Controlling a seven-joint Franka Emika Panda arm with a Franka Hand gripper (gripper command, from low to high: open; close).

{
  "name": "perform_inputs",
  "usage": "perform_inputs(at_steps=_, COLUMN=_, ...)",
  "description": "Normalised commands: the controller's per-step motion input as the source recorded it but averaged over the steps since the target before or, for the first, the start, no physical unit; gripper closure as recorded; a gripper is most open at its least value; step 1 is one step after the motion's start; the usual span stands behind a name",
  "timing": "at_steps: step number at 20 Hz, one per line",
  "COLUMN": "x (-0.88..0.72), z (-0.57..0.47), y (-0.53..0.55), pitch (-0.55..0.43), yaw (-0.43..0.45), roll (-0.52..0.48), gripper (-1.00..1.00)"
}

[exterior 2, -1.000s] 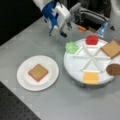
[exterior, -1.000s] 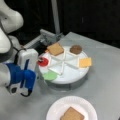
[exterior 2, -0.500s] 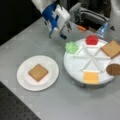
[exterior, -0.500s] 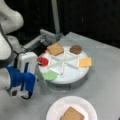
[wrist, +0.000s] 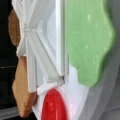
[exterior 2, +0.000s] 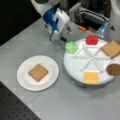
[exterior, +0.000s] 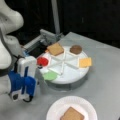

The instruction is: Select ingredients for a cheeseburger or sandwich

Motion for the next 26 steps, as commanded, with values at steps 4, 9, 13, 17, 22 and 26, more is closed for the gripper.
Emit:
perform_inputs(at_steps=4, x=0.15, z=-0.17, y=-0.2, pitch=-0.126, yaw=0.044, roll=0.319, gripper=-1.0)
perform_inputs(at_steps=9, x=0.15, z=-0.17, y=-0.15, pitch=-0.15, yaw=0.049, roll=0.322, gripper=-1.0)
perform_inputs(at_steps=13, x=0.13, z=-0.19, y=-0.11, pitch=-0.155, yaw=0.043, roll=0.314, gripper=-1.0)
perform_inputs(at_steps=17, x=0.12, z=-0.19, y=-0.12, pitch=-0.155, yaw=0.038, roll=0.292, gripper=-1.0)
perform_inputs(at_steps=22, x=0.11, z=-0.14, y=-0.13, pitch=-0.152, yaw=0.037, roll=0.274, gripper=-1.0)
perform_inputs(at_steps=26, x=0.1, z=-0.11, y=-0.15, pitch=-0.147, yaw=0.032, roll=0.244, gripper=1.0)
